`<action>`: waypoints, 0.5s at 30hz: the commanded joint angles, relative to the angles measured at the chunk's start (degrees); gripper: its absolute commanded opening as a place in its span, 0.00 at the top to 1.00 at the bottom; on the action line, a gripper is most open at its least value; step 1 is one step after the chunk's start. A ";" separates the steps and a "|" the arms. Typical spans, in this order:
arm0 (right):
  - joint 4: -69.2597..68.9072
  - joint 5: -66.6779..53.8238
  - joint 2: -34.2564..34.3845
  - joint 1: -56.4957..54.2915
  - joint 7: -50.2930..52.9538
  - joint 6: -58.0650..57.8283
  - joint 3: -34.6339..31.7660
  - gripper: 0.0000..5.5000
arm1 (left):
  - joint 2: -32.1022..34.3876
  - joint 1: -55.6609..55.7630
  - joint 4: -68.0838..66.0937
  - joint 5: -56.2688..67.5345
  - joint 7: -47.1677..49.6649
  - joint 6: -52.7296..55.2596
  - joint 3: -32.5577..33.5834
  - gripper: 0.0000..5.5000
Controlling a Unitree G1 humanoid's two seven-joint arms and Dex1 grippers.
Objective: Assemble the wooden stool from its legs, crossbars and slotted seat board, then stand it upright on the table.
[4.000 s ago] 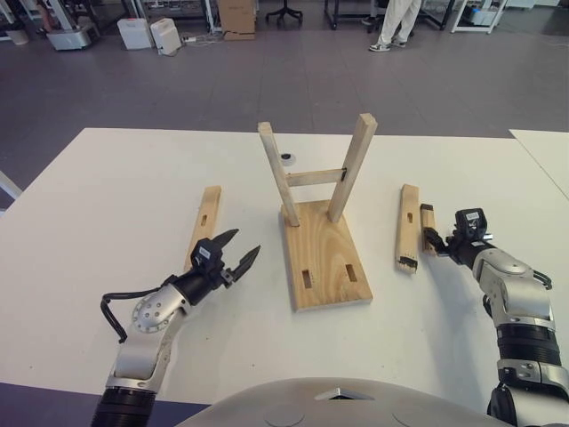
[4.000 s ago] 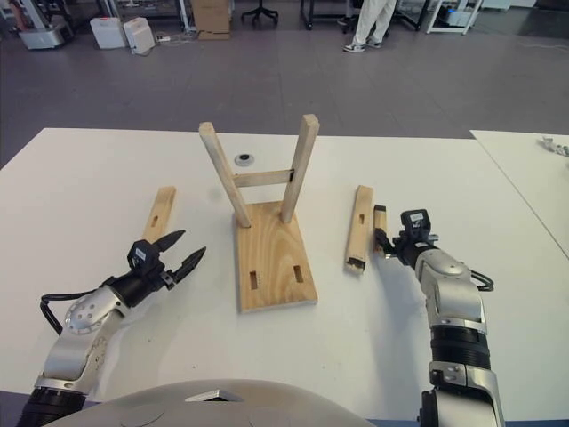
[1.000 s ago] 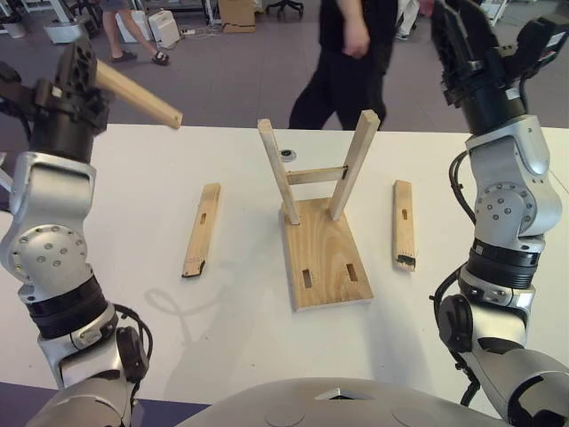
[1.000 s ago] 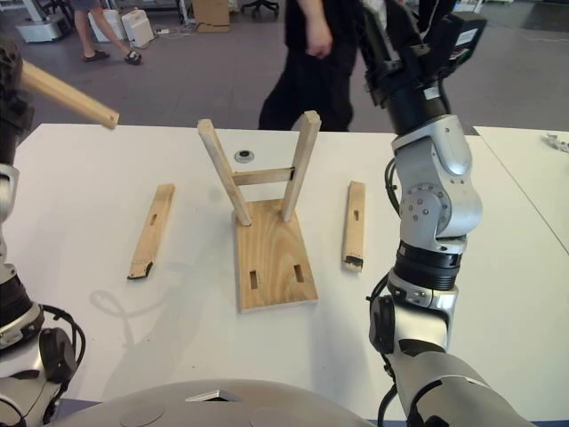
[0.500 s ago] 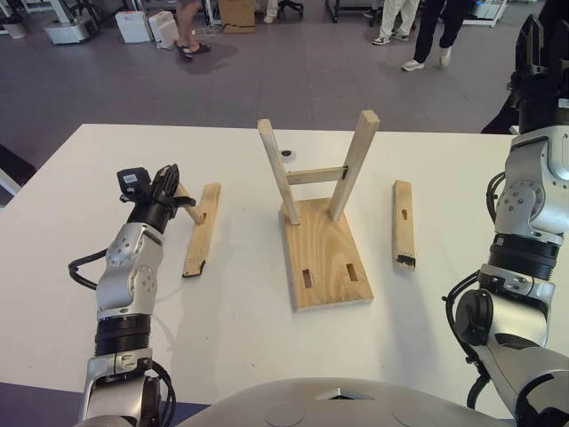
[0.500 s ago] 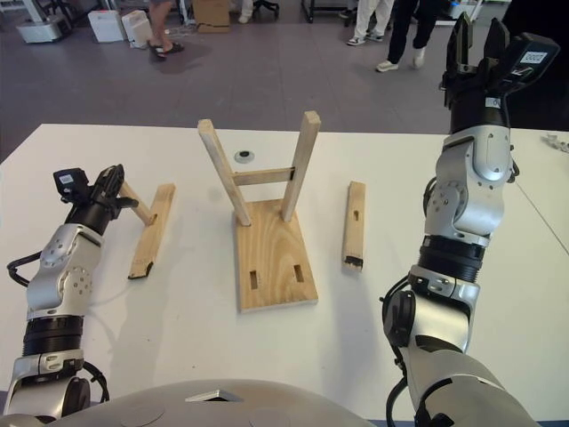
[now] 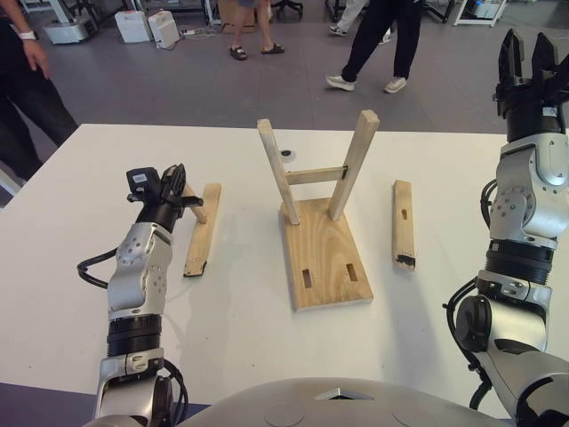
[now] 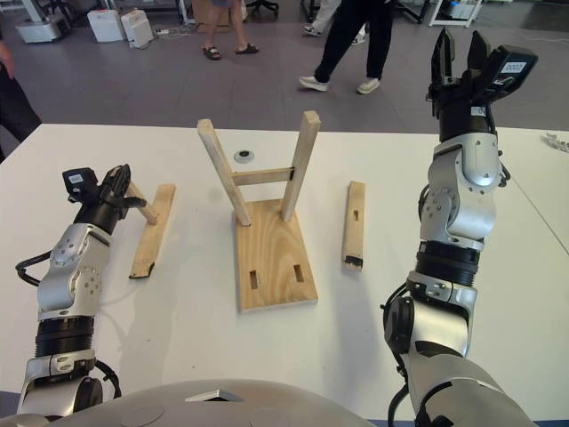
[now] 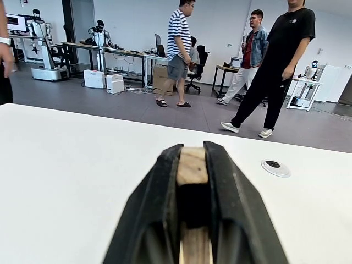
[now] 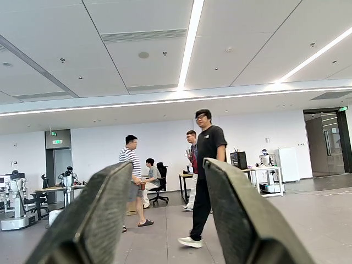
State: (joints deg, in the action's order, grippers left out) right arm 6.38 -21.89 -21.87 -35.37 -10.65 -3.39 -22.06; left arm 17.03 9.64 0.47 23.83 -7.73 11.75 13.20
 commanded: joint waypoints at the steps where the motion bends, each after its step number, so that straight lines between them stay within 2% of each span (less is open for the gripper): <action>1: -0.12 0.16 -0.17 0.61 -0.16 -0.87 0.44 0.57 | 0.32 -2.93 -3.41 -4.22 -0.04 -0.79 -0.05 0.93; 15: -1.29 0.23 0.80 2.42 0.34 -1.41 1.65 0.57 | -2.16 -0.88 -16.85 -9.89 -3.24 -9.18 -4.66 0.93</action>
State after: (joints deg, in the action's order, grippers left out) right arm 5.86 -21.89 -21.39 -33.38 -10.55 -3.98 -20.67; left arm 15.95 11.57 -11.52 16.23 -10.45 -0.24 10.55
